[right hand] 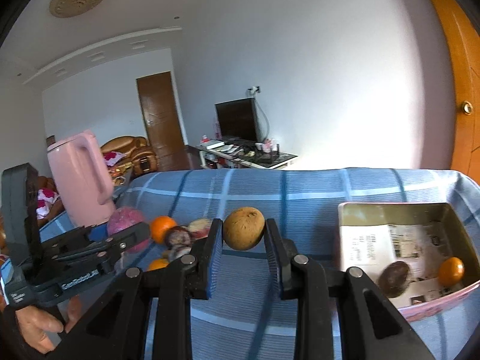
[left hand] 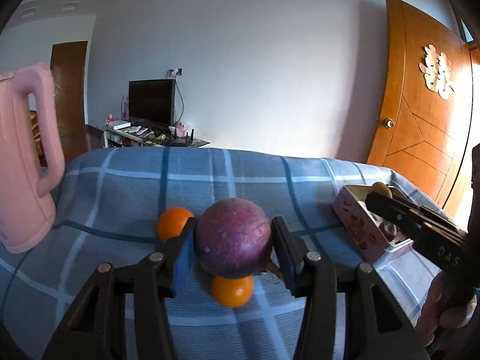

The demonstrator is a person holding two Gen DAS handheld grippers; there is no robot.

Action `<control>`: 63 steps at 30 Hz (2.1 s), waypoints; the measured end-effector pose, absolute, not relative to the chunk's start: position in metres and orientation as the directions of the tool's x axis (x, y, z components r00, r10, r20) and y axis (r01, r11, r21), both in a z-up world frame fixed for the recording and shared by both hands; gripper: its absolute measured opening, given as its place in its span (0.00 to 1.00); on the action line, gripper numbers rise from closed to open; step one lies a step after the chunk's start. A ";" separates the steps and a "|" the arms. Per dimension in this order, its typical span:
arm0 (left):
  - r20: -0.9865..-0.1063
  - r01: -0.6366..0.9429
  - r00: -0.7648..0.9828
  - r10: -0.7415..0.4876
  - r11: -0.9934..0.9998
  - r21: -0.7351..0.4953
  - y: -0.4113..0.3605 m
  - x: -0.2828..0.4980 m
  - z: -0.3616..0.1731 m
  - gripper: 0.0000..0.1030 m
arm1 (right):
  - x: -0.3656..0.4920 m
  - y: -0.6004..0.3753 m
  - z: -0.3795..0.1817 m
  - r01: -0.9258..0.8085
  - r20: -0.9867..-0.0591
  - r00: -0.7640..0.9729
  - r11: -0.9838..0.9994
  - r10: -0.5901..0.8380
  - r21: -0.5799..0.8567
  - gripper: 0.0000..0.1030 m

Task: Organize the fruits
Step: 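Grasp the red radish with the left gripper, then carry the radish into the pink tin and open the left gripper while the right carries the yellow fruit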

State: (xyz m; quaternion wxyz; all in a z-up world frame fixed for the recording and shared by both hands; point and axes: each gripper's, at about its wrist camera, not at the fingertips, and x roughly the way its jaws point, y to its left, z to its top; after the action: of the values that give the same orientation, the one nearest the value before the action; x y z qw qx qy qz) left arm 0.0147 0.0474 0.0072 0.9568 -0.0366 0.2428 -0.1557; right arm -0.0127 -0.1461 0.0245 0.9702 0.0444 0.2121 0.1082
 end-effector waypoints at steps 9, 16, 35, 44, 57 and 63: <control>-0.454 0.325 0.823 -0.342 0.938 -0.119 -0.006 0.006 0.009 0.50 | -0.018 -0.197 0.027 -0.105 -0.401 0.904 0.986 0.148 0.128 0.29; -0.450 0.369 0.811 -0.374 0.924 -0.104 -0.049 0.004 0.015 0.50 | -0.025 -0.240 0.031 -0.035 -0.388 0.918 0.990 0.086 0.136 0.29; -0.473 0.487 0.751 -0.460 0.870 -0.074 -0.171 0.025 0.019 0.50 | -0.017 -0.344 0.027 0.090 -0.407 0.913 0.989 -0.033 0.120 0.29; -0.539 0.492 0.718 -0.440 0.869 -0.054 -0.214 0.048 0.011 0.50 | 0.009 -0.363 0.010 0.133 -0.499 0.864 0.985 -0.062 0.107 0.29; -0.655 0.467 0.649 -0.386 0.882 -0.058 -0.232 0.073 -0.010 0.50 | 0.036 -0.364 -0.007 0.095 -0.610 0.792 0.985 0.011 0.141 0.29; -0.654 0.458 0.662 -0.367 0.888 -0.034 -0.233 0.073 -0.010 0.51 | 0.039 -0.369 -0.011 0.090 -0.626 0.778 0.978 0.049 0.187 0.30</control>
State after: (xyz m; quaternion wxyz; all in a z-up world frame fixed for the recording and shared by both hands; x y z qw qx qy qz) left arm 0.0728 -0.2330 -0.0100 0.9092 0.0669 0.3427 -0.2269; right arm 0.0395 -0.3693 -0.0108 0.9371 0.1038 0.3330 -0.0109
